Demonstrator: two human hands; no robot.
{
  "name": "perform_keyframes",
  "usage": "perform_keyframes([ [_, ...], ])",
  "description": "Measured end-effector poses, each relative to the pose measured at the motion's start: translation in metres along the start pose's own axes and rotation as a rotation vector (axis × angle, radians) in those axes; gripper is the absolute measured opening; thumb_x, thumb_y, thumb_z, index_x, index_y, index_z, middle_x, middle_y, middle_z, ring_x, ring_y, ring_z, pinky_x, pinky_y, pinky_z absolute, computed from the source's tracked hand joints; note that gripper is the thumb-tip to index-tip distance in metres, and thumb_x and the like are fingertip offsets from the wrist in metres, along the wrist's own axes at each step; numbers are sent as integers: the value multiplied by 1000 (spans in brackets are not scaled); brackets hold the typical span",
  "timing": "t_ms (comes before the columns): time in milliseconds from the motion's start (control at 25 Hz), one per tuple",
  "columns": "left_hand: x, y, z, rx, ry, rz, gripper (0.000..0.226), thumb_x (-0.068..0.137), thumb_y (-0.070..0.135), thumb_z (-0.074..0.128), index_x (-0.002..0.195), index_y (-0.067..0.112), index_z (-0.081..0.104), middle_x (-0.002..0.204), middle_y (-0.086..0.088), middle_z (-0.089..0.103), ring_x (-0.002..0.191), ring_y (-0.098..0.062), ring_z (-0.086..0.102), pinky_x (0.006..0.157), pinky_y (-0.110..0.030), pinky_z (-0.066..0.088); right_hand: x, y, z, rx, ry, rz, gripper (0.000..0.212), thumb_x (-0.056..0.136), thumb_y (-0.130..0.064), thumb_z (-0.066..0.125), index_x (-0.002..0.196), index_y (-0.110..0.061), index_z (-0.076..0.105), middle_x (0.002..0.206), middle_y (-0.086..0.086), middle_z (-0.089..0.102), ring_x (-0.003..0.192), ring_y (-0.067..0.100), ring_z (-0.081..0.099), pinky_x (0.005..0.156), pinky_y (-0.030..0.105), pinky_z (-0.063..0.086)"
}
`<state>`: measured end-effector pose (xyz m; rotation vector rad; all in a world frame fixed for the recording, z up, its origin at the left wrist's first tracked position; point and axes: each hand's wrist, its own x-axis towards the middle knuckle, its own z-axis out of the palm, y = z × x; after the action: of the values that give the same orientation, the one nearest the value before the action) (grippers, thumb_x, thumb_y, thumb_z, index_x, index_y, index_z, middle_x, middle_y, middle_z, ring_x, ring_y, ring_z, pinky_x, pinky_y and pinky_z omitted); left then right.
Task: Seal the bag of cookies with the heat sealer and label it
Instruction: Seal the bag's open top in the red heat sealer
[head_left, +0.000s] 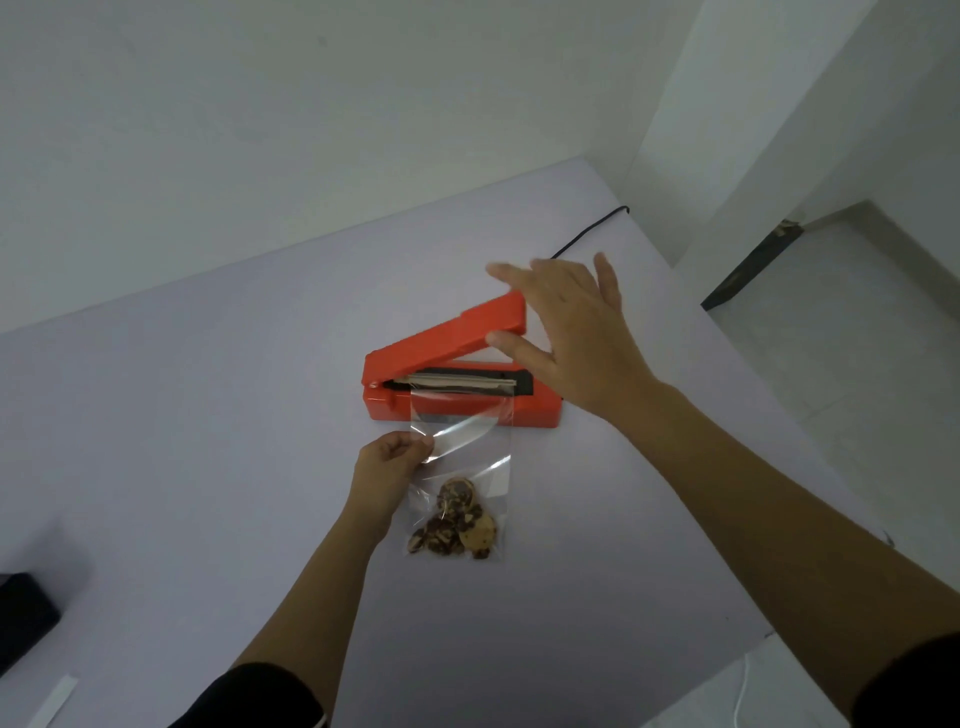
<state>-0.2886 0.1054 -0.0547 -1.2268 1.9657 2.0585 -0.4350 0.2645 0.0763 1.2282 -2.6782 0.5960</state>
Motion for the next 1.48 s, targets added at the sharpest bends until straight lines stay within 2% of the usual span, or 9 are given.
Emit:
perform_keyframes([
  [160, 1, 0, -1, -6, -13, -19, 16, 86, 17, 64, 84, 2, 70, 78, -11, 68, 72, -22, 62, 70, -31, 50, 41, -50, -6, 453, 59, 15, 74, 79, -43, 68, 139, -17, 34, 119, -3, 61, 124, 20, 46, 113, 57, 13],
  [280, 1, 1, -1, -8, -18, -23, 18, 86, 19, 64, 81, 2, 69, 76, -12, 67, 71, -23, 61, 71, -33, 49, 62, -70, 0, 629, -143, -107, 79, 89, -39, 57, 148, -15, 10, 150, 2, 35, 141, 20, 21, 115, 53, 14],
  [360, 0, 2, -1, -5, -17, -30, 18, 86, 19, 64, 81, 2, 68, 74, -9, 66, 70, -21, 60, 68, -29, 49, 59, -61, 5, 627, -199, -82, 71, 96, -34, 46, 149, -16, 3, 157, 1, 13, 145, 18, 7, 118, 45, 9],
  [520, 2, 2, 0, 47, 4, -39, 15, 86, 20, 62, 88, 5, 66, 81, -5, 68, 76, -21, 62, 71, -30, 51, 16, 3, 32, 450, -337, 281, 74, 88, 1, 46, 148, -14, 5, 158, 4, 6, 145, 17, 2, 119, 38, 8],
  [640, 2, 6, 3, 113, 40, 5, 17, 84, 27, 59, 90, 12, 64, 89, -7, 69, 87, -25, 64, 82, -39, 53, -26, 44, 54, 139, -627, 423, 93, 81, -12, 64, 148, -11, -1, 158, 10, -3, 145, 24, -2, 118, 41, 11],
  [760, -3, 20, 13, 158, 146, 109, 25, 90, 38, 54, 89, 14, 60, 77, -5, 69, 69, -19, 68, 66, -28, 54, -47, 53, 68, 213, -593, 403, 103, 77, -36, 73, 148, -7, 4, 156, 12, 11, 143, 26, 13, 115, 42, 20],
  [880, -5, 33, 22, 262, 278, 172, 30, 92, 38, 51, 84, 10, 57, 70, -5, 66, 51, -17, 64, 44, -11, 44, -51, 49, 71, 286, -453, 433, 95, 78, -41, 71, 147, -9, 14, 151, 9, 29, 137, 25, 31, 109, 38, 28],
  [1120, -8, 43, 38, 390, 496, 220, 15, 91, 22, 55, 92, 9, 63, 80, 2, 60, 70, -21, 59, 67, -28, 45, -52, 47, 74, 163, -373, 418, 86, 74, -48, 72, 141, -13, 28, 135, 7, 50, 121, 26, 49, 99, 41, 39],
  [1480, -4, 39, 44, 768, 488, 477, 21, 90, 2, 50, 70, 3, 57, 60, -6, 52, 49, -23, 47, 51, -27, 38, -53, 48, 80, 59, -386, 423, 84, 77, -52, 66, 141, -15, 26, 139, 6, 46, 127, 25, 43, 108, 49, 29],
])
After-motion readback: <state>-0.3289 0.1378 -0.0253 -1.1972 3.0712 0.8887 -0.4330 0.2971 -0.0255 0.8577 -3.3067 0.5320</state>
